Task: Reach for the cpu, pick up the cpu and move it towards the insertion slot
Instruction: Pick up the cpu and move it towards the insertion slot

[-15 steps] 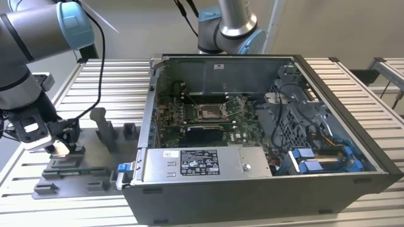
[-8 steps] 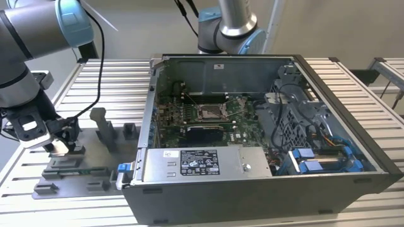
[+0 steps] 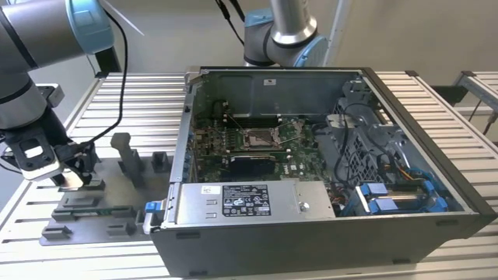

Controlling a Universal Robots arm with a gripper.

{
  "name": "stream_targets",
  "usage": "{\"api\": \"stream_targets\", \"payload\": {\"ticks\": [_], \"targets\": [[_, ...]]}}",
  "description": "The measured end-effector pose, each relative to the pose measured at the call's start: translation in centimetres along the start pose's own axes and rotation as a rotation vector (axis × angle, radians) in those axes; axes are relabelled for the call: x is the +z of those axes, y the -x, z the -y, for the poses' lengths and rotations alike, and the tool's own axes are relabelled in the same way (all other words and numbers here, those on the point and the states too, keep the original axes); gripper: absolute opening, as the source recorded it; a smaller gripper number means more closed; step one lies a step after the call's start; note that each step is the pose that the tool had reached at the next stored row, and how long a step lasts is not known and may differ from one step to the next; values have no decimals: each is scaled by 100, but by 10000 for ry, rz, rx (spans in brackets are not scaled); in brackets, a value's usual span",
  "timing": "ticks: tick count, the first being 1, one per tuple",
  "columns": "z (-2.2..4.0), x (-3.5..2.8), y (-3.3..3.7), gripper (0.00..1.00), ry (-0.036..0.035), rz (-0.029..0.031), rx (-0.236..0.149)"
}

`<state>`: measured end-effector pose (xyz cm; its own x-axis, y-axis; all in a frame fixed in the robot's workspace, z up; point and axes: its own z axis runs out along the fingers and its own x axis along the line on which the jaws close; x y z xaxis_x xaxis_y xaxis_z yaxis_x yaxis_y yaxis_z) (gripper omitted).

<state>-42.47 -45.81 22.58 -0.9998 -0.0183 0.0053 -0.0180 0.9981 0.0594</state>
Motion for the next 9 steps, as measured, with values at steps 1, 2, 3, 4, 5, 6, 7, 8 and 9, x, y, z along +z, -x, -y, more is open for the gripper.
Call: {"api": "stream_targets", "payload": {"ticks": [1,2,3,4,5,6,7,8,9], "targets": [[0,-5,0,0,0,1,0],[0,-10,0,0,1,1,0],[-1,-14,-1,0,0,1,-1],[-1,-18,-1,0,0,1,0],[-1,-22,-1,0,0,1,-1],[-1,-25,-1,0,0,1,-1],[-2,-29,-2,0,0,0,0],[-2,-32,-2,0,0,1,0],[-2,-36,-2,0,0,0,-1]]}}
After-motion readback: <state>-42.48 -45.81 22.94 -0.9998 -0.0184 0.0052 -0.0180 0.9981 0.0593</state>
